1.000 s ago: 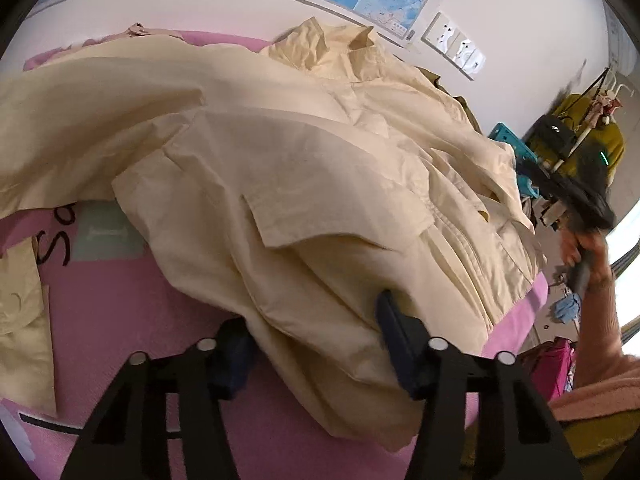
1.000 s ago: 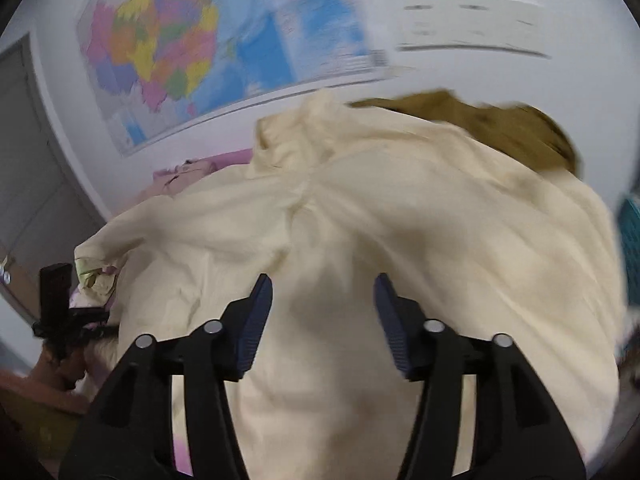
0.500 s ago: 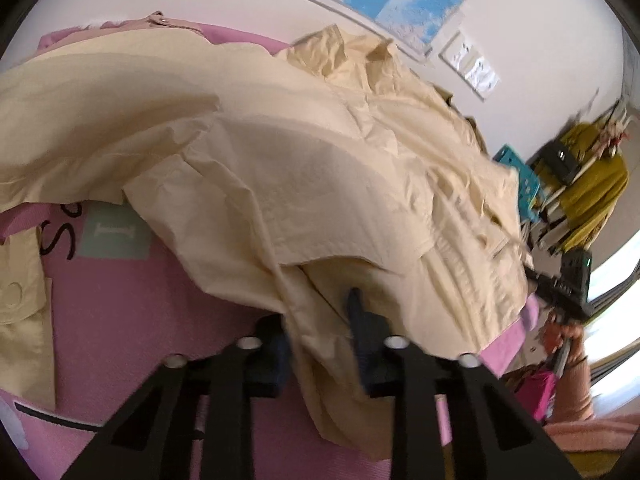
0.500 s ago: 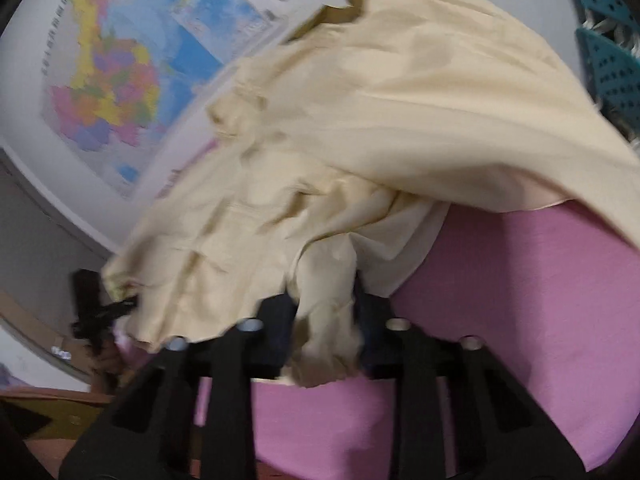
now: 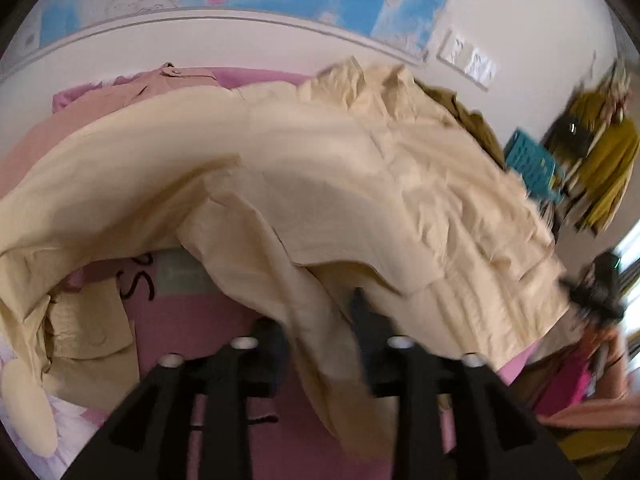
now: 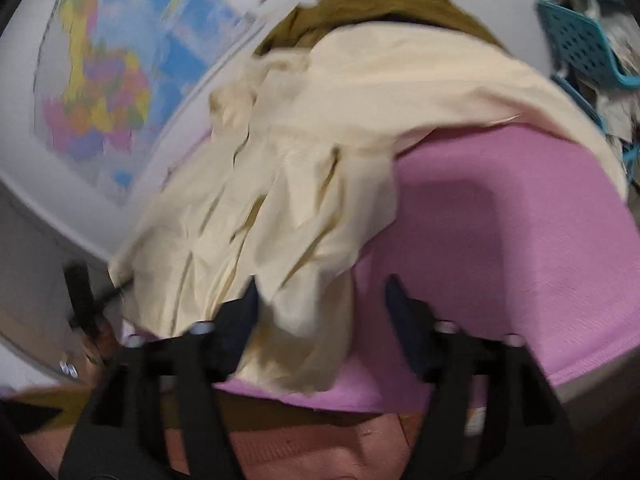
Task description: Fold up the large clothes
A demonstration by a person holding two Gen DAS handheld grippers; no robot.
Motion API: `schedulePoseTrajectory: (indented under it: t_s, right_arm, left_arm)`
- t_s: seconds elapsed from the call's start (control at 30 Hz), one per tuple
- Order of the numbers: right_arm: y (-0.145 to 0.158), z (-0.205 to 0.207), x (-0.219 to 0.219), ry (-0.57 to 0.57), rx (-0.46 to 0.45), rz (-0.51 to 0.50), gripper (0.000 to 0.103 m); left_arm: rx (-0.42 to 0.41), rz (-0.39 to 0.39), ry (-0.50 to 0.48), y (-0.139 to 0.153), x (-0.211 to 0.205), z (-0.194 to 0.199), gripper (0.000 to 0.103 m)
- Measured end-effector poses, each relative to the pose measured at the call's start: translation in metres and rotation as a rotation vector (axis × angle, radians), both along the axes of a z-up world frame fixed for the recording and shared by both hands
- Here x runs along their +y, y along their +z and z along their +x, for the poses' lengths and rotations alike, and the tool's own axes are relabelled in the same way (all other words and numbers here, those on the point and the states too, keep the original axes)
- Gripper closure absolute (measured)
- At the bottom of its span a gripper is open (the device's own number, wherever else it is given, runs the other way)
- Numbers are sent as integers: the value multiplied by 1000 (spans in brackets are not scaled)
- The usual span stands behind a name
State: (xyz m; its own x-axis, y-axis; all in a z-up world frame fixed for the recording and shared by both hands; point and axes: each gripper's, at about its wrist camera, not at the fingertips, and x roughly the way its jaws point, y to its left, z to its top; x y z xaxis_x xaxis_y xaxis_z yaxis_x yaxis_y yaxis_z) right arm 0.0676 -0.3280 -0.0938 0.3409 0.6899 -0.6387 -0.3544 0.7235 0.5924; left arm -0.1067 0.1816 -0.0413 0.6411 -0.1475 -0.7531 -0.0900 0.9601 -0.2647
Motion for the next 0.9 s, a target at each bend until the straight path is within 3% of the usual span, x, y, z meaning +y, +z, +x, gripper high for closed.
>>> schedulePoseTrajectory:
  t_s: [0.07,0.13,0.2,0.3,0.37,0.43,0.5,0.6,0.67,0.7,0.73,0.77,0.83,0.9]
  right_arm:
    - [13,6,-6,-36,-64,2,28]
    - [16,22,-15,-115,-73,15,22]
    - [6,40,-29,-170,-38,80,22]
    - [-10,63,-45,-265,18,134,24]
    - [-13,73,-43,-283,29,162,26]
    - [-15,76,-49,-336,19,190,29]
    - [-16,81,-62,-457,8,224,31]
    - [-19,88,-84,-610,-3,310,36]
    - [-25,98,-94,-671,15,339,51]
    - [-27,103,-97,-684,20,358,53]
    - [-30,109,-100,-689,29,376,70]
    - [-31,112,-104,-703,32,374,94]
    - [-25,117,-107,-688,-4,395,99]
    - [6,110,-101,-653,-139,358,100]
  left_arm:
    - [-49,15,-17,7,0,-9,62]
    - [-120,-21,-43,20,4,-19,51]
    - [-165,-32,-55,28,6,-25,45]
    - [-222,23,-65,38,-2,-34,38]
    - [-282,22,-80,49,-4,-42,37]
    - [-353,19,-68,61,-1,-50,28]
    - [-370,50,-68,68,-5,-48,24]
    - [-333,91,-110,69,-24,-25,24]
    - [-313,86,-148,65,-35,-9,24]
    - [-302,83,-165,63,-40,-1,24]
    - [-290,69,-186,60,-45,10,24]
    - [-283,58,-197,57,-48,16,24]
    - [-265,33,-214,53,-53,31,24]
    - [-245,23,-220,48,-55,42,24]
